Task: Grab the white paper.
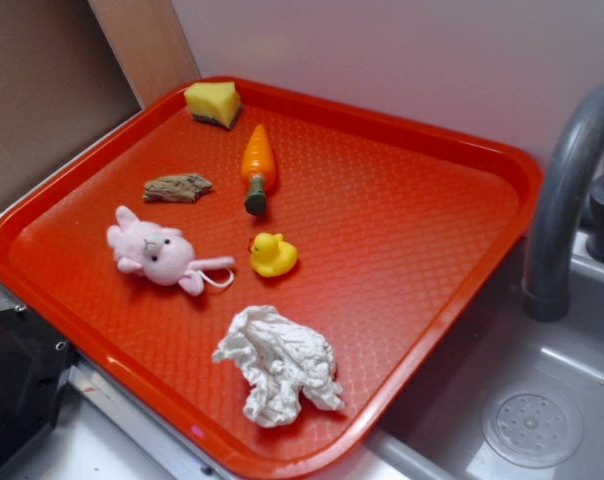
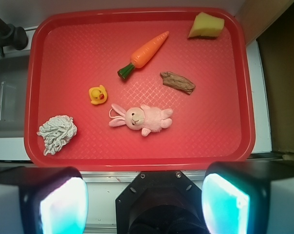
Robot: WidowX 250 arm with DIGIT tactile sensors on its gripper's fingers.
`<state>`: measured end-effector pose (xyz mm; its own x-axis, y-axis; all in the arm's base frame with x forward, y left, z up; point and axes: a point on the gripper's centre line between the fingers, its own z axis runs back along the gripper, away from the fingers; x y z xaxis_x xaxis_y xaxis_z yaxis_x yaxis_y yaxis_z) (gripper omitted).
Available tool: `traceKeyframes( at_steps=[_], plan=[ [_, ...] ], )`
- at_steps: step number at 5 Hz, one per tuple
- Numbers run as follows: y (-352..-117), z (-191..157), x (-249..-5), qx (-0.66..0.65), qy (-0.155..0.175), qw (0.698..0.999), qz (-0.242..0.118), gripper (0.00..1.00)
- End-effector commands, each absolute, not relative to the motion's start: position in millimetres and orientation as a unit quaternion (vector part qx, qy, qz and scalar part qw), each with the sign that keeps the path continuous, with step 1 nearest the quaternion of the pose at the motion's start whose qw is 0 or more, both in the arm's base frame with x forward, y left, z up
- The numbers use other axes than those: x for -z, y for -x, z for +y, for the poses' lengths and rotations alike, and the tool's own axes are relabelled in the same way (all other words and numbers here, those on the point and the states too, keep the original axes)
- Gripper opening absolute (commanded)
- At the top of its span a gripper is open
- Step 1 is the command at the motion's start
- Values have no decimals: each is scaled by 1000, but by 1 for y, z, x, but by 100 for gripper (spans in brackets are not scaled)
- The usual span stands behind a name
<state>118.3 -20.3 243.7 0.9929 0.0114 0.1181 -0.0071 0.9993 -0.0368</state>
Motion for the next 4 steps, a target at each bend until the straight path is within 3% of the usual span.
traceKeyframes(
  at_steps=[1,2,4],
  plan=[
    [-118,-20,-244,-5,18,998,-59,100],
    [-133,-60,-237,123,-31,990,-64,100],
    [-137,-121,-200,368,-44,928,-34,100]
  ],
)
